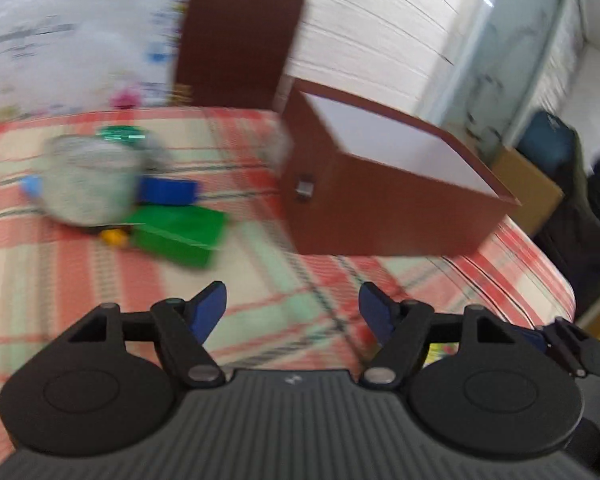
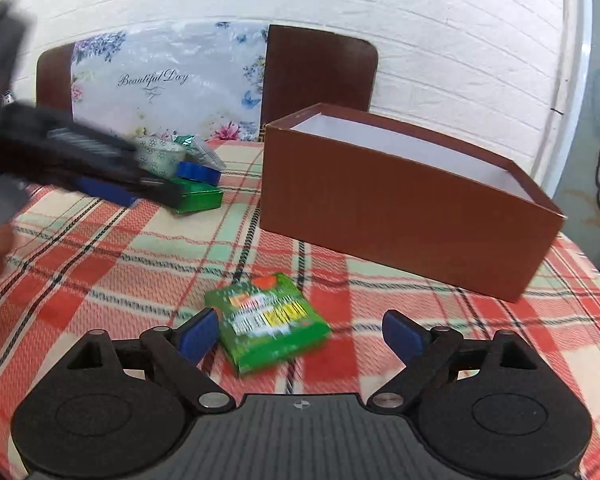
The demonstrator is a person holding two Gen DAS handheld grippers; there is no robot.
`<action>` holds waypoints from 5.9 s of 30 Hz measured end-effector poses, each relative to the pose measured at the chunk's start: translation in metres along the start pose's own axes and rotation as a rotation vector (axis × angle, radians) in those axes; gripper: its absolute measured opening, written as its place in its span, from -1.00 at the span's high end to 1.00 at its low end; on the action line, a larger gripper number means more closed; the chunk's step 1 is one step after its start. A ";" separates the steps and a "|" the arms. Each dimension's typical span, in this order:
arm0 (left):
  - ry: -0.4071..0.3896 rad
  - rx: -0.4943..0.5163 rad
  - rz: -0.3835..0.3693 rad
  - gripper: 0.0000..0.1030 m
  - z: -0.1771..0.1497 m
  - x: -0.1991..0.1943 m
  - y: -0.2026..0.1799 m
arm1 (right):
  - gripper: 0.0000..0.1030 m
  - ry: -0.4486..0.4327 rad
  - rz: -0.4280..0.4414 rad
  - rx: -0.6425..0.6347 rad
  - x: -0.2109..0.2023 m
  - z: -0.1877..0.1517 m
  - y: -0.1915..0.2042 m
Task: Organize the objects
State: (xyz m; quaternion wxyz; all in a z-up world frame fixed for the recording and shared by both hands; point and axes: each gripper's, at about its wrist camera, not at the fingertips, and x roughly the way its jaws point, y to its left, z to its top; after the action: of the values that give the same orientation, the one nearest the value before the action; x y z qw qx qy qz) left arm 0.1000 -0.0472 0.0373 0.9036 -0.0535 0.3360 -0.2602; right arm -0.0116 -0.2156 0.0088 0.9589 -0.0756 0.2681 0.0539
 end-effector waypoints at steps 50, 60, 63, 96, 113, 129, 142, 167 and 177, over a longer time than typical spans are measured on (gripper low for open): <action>0.218 0.076 -0.220 0.02 -0.007 0.058 -0.039 | -0.15 0.072 0.113 0.067 0.031 0.005 -0.001; -0.021 0.112 -0.220 -0.01 0.071 0.027 -0.080 | -0.13 -0.226 -0.029 -0.015 0.000 0.065 -0.028; -0.072 0.143 -0.196 -0.01 0.102 0.042 -0.094 | -0.26 -0.265 -0.047 -0.012 0.019 0.090 -0.051; -0.021 0.194 -0.127 -0.34 0.035 0.005 -0.098 | -0.42 -0.057 -0.180 0.423 -0.062 0.022 -0.068; -0.006 0.207 -0.127 -0.41 0.024 -0.011 -0.114 | -0.43 -0.060 -0.131 0.382 -0.077 0.025 -0.048; -0.005 0.006 0.184 -0.43 -0.027 -0.061 0.034 | -0.39 0.063 0.137 0.198 -0.005 0.033 0.026; 0.033 -0.229 0.116 -0.39 0.022 -0.016 0.110 | -0.61 0.018 0.277 -0.109 0.142 0.107 0.077; 0.154 -0.229 -0.048 -0.29 -0.020 -0.015 0.053 | -0.61 0.028 0.240 -0.135 0.062 0.041 0.071; 0.163 -0.203 -0.051 0.25 0.003 -0.006 0.026 | -0.16 -0.078 0.211 -0.039 0.040 0.050 0.043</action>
State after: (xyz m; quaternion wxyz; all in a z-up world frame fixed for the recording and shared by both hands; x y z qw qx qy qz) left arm 0.1093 -0.0220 0.0364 0.8564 -0.1320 0.4313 -0.2513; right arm 0.0416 -0.1621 0.0250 0.9560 -0.0635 0.2358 0.1627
